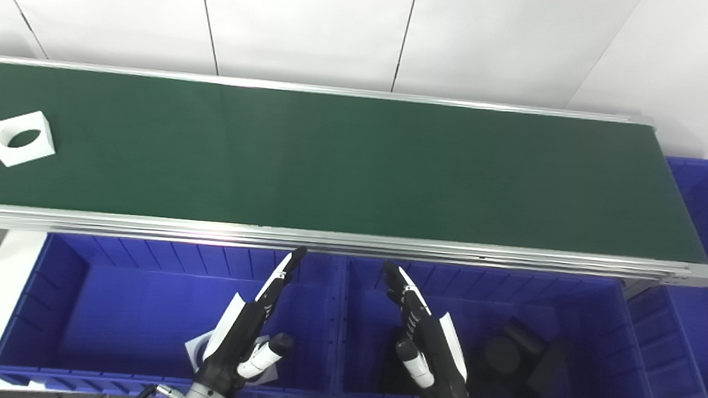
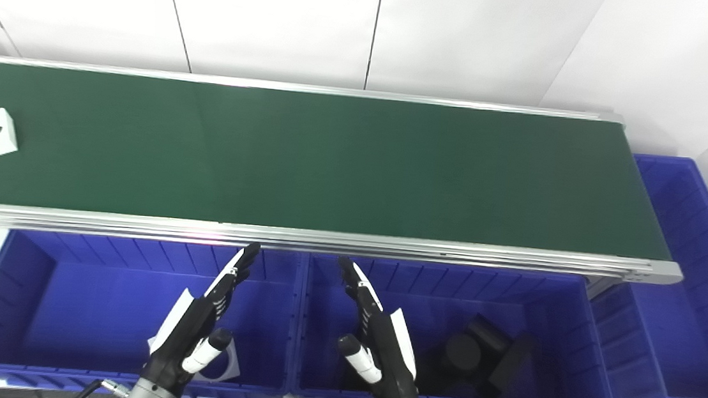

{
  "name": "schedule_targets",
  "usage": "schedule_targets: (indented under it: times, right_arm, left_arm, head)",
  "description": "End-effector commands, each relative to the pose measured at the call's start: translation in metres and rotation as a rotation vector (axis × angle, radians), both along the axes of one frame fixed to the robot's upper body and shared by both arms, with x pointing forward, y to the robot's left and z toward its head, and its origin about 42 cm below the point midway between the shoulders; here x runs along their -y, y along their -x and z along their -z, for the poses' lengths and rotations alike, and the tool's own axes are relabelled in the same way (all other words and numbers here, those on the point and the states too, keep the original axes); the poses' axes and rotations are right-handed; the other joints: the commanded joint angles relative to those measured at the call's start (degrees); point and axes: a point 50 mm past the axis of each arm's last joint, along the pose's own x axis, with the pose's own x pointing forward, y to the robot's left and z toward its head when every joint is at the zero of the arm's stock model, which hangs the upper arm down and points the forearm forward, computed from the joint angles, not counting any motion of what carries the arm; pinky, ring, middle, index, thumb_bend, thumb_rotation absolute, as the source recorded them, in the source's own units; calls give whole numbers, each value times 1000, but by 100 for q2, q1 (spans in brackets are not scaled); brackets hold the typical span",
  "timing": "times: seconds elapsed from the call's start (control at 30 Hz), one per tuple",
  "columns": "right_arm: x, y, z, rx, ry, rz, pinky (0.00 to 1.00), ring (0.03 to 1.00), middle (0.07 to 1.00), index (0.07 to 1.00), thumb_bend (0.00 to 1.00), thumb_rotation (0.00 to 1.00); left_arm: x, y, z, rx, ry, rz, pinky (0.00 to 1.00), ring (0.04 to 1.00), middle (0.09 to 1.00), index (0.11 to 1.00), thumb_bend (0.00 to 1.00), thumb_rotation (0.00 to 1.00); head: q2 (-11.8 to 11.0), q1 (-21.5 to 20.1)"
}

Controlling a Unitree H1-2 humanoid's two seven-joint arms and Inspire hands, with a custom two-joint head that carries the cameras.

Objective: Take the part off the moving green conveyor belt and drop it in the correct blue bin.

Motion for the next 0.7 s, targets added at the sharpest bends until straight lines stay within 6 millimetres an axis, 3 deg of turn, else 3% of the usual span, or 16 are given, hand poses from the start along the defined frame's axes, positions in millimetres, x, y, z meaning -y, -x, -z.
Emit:
schedule_targets:
  times: [0.0,0.67]
  right_arm:
    - [-3,-4,-8,71,-26,3,932,950,950,933,932,949]
    - [-4,-5,-7,70,-20,5,928,945,946,929,913,939]
  left_arm:
    - [0,-5,-8,53,27,-1,1000,1000,1000,976,784,1000]
    - [-1,-4,-6,50,22,-1,1000,1000,1000,975,783,1000]
  head:
    - [2,9]
    - [0,4]
